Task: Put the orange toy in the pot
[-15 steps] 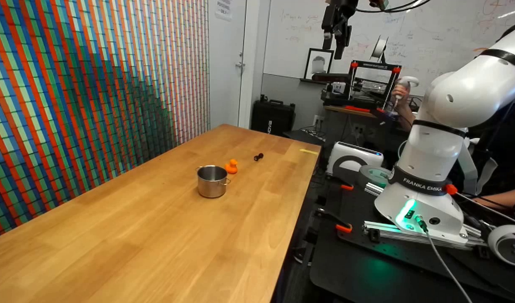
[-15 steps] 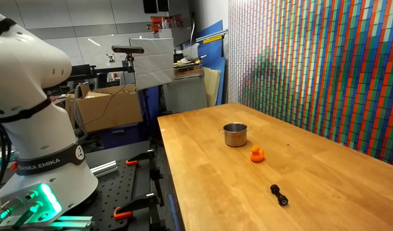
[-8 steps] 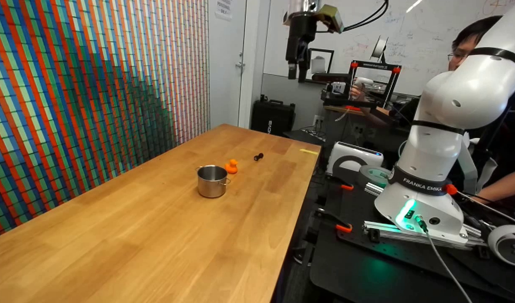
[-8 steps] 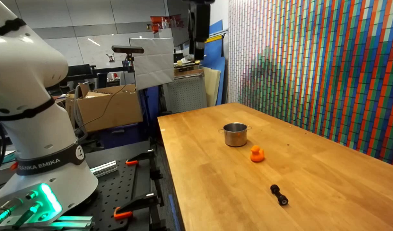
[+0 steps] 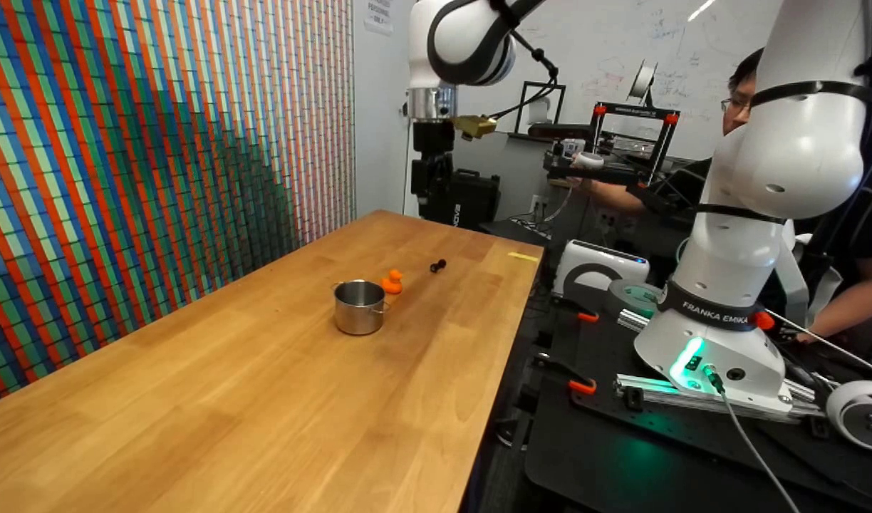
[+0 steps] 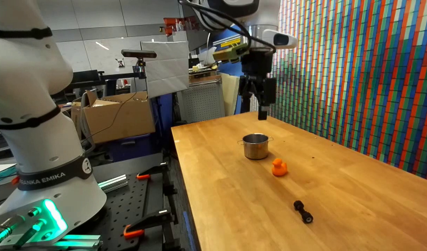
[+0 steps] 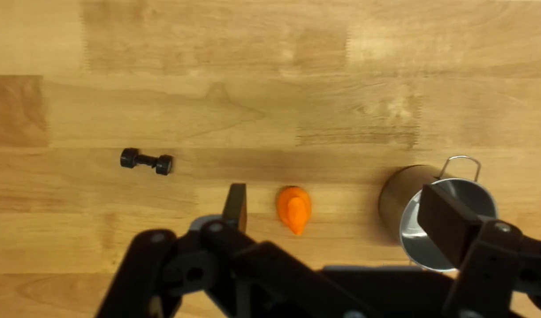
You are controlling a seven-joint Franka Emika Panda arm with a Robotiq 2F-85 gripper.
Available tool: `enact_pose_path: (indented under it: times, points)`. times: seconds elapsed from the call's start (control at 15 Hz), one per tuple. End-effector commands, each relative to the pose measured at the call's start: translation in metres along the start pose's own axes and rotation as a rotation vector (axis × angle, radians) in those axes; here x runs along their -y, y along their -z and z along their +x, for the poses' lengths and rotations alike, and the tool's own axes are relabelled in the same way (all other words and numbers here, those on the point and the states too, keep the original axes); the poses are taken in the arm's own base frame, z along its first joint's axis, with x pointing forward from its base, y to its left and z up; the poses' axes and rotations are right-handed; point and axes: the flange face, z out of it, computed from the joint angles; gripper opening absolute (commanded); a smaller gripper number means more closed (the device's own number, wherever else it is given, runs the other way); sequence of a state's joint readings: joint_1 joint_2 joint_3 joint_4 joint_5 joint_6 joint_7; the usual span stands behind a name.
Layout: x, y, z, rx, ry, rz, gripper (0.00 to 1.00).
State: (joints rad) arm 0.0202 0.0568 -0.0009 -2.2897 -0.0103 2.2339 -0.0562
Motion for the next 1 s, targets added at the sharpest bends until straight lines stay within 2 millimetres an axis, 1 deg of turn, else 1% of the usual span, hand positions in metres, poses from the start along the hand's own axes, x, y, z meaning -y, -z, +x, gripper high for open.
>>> enact_pose_path:
  times: [0.0, 0.13, 0.33, 0.4, 0.67, 0.93]
  points:
    - [-0.001, -0.030, 0.034, -0.024, 0.009, -0.086, 1.00]
    - [-0.002, -0.049, 0.040, -0.050, -0.008, -0.119, 1.00]
    - [-0.001, -0.078, 0.041, -0.074, -0.055, -0.139, 1.00]
    - [-0.002, -0.087, 0.042, -0.103, -0.100, -0.139, 1.00]
    - [-0.001, -0.130, 0.050, -0.098, -0.224, -0.134, 1.00]
    - [0.006, -0.163, 0.060, -0.086, -0.294, -0.130, 1.00]
